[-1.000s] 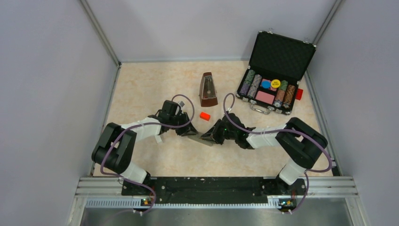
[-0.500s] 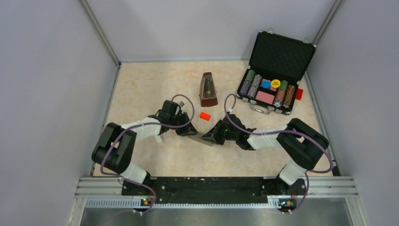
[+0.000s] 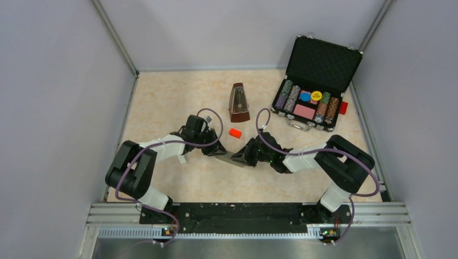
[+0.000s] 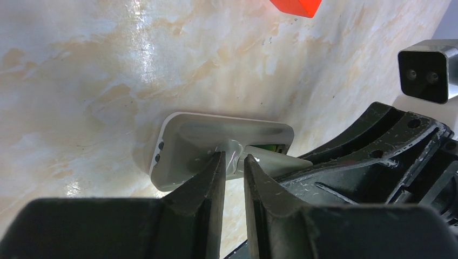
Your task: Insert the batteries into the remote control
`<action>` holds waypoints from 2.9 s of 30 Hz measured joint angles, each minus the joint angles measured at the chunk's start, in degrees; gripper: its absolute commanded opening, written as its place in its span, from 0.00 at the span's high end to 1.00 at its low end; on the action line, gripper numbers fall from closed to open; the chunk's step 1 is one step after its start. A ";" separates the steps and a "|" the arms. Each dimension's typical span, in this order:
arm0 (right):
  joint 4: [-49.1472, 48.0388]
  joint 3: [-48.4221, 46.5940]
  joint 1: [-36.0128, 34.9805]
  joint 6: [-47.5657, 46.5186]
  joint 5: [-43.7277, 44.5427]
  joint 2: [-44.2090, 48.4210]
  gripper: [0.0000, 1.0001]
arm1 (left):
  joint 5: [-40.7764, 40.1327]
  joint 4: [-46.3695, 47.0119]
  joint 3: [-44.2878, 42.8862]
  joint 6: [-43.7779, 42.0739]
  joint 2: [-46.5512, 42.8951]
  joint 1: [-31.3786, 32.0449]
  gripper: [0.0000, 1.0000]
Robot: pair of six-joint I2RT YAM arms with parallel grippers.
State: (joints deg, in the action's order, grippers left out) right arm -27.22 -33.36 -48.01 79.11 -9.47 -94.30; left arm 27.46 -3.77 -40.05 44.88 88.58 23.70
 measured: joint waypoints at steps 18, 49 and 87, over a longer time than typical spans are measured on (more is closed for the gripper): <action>6.01 -3.74 -0.09 0.50 -1.22 -1.38 0.90 | 0.46 0.92 0.11 0.24 0.52 0.00 0.76; 26.32 -11.76 -0.76 -3.08 -1.84 -0.81 0.58 | 0.61 1.01 0.11 0.24 0.57 0.00 0.76; 32.85 -10.88 0.94 -3.85 4.09 6.21 0.66 | 0.59 0.98 0.09 0.42 0.57 0.00 0.76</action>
State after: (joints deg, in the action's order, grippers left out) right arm 5.63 -44.25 -47.07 75.26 -5.39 -88.09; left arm 28.05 -2.79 -39.97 45.30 89.14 23.70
